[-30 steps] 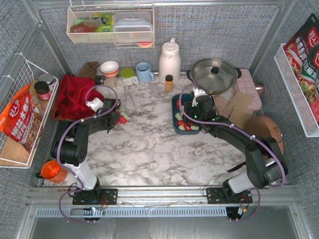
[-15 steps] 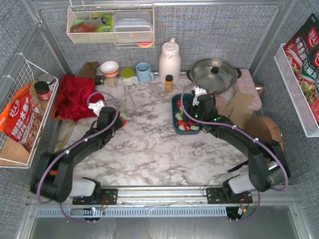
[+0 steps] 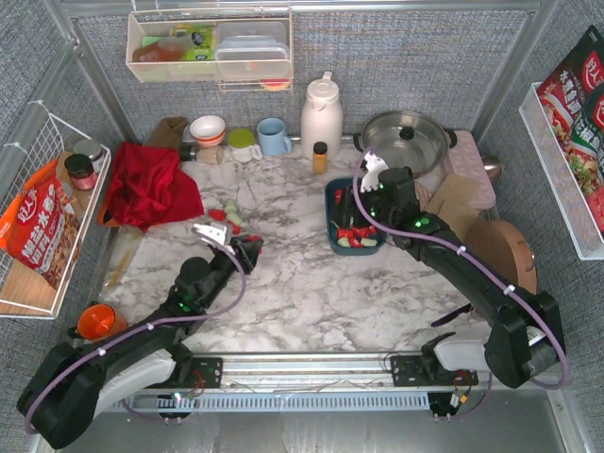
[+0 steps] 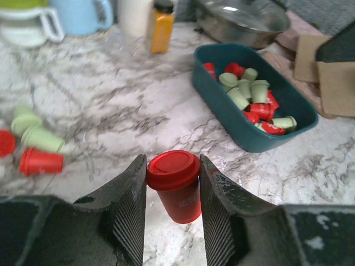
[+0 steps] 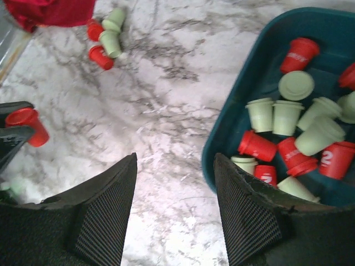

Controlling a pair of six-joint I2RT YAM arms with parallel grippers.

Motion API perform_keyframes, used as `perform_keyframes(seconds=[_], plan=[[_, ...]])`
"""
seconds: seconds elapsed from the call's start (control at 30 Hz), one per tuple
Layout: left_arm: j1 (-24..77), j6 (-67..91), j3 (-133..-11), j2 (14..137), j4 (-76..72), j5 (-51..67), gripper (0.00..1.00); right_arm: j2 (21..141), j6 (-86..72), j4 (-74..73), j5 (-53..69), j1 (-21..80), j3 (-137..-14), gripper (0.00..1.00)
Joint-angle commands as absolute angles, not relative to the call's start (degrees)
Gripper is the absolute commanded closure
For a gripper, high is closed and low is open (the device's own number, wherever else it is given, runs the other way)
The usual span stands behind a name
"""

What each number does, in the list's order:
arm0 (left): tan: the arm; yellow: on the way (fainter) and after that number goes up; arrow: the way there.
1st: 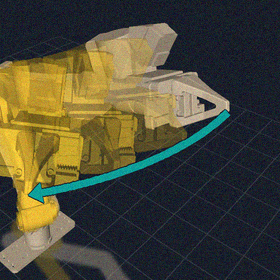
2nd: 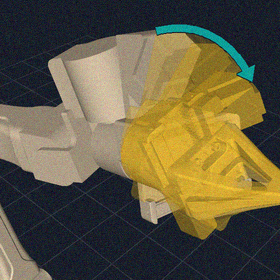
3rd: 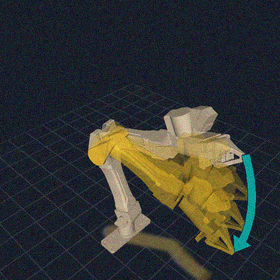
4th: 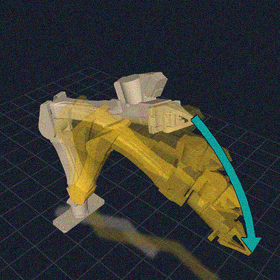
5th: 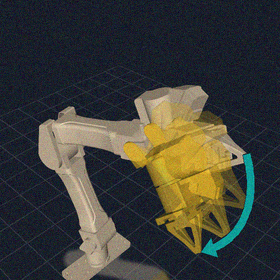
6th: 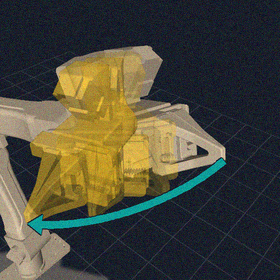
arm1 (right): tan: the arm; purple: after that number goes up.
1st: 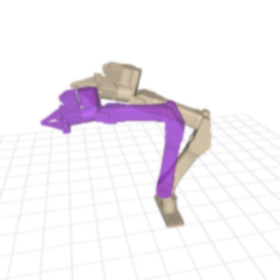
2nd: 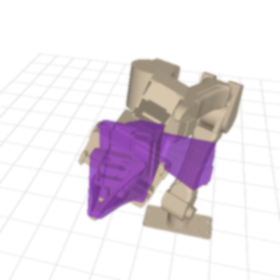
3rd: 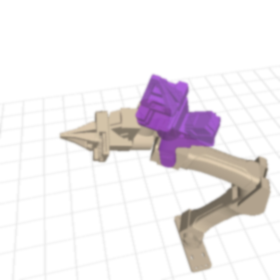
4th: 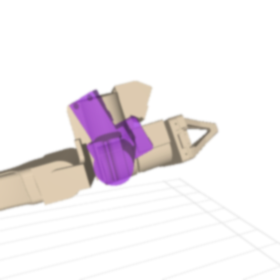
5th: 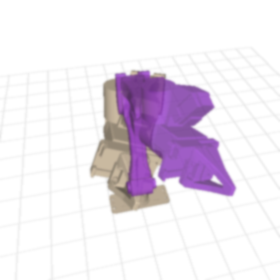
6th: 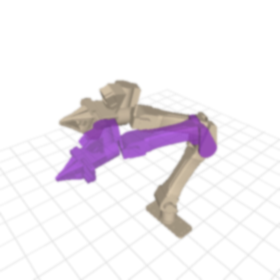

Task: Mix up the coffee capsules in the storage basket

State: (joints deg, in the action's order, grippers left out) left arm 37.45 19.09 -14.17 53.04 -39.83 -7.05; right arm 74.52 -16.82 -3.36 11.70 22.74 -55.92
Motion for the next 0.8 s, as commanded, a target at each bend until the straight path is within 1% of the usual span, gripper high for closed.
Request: perform_keyframes(seconds=[0.0,0.13,0.23,0.37,0.5,0.77], plan=[[40.7,6.3,-11.2,54.9,-62.8,-0.6,0.67,73.6,-17.4,-7.8,17.5,24.4,-58.7,0.38],[45.1,-1.6,-13.5,61.2,-66.3,3.1,0.67,73.3,-17.5,-9.3,20.4,26.9,-60.2,0.38],[49.2,-11.5,-14.8,65.8,-68.4,6.4,0.67,73.8,-18.0,-10.3,24.1,28.7,-61.5,0.38],[53.6,-23.7,-13.8,72.4,-76.8,7.9,0.67,74.2,-18.9,-10.5,26.5,31.3,-61.9,0.38],[54.8,-27.7,-13.9,77.1,-83.1,8.3,0.67,74.7,-19.6,-10.3,27.5,33.2,-61.2,0.37],[57.0,-29.0,-16.7,80.6,-83.3,8.0,0.67,75.4,-18.0,-12.1,27.5,34.7,-60.4,0.35]])
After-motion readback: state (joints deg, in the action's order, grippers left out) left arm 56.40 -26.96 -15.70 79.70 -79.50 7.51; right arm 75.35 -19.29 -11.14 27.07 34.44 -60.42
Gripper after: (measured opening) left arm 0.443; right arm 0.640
